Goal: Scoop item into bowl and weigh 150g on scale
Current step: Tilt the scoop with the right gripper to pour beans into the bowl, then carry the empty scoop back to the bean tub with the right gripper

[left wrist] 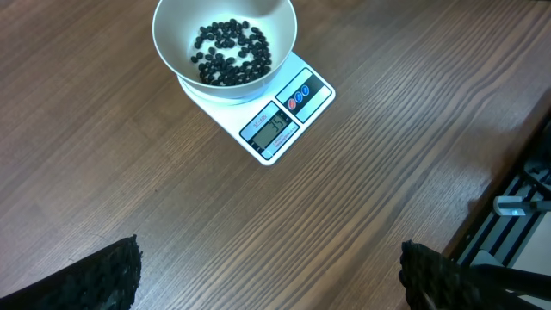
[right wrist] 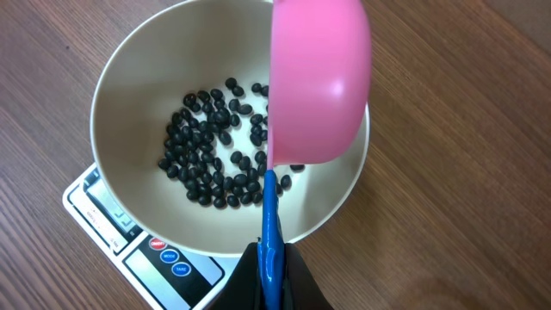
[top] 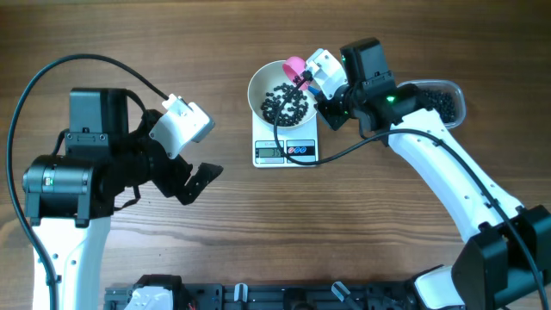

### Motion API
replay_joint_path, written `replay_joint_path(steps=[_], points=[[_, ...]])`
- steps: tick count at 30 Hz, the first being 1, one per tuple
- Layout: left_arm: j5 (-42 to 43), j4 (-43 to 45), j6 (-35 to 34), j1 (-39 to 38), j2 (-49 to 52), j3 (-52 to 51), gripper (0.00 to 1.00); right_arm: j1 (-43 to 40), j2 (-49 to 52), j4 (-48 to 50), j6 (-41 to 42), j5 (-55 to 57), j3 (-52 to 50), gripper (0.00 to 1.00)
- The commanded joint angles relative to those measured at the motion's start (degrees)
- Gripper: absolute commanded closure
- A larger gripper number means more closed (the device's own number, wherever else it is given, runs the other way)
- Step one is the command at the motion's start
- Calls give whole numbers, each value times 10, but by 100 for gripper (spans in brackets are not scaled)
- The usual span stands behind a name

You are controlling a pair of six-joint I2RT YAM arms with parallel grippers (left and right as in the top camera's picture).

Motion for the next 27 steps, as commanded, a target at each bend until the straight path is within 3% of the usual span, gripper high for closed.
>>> replay_joint_path(steps=[1, 6, 27], points=[[5, -1, 7, 4, 2, 11, 0, 8, -21, 7, -1, 9, 1, 96], [5, -1, 7, 4, 2, 11, 0, 10, -20, 8, -11, 58, 2, 96], [5, -1, 7, 4, 2, 11, 0, 40, -25, -5, -9, 74, 1, 96]])
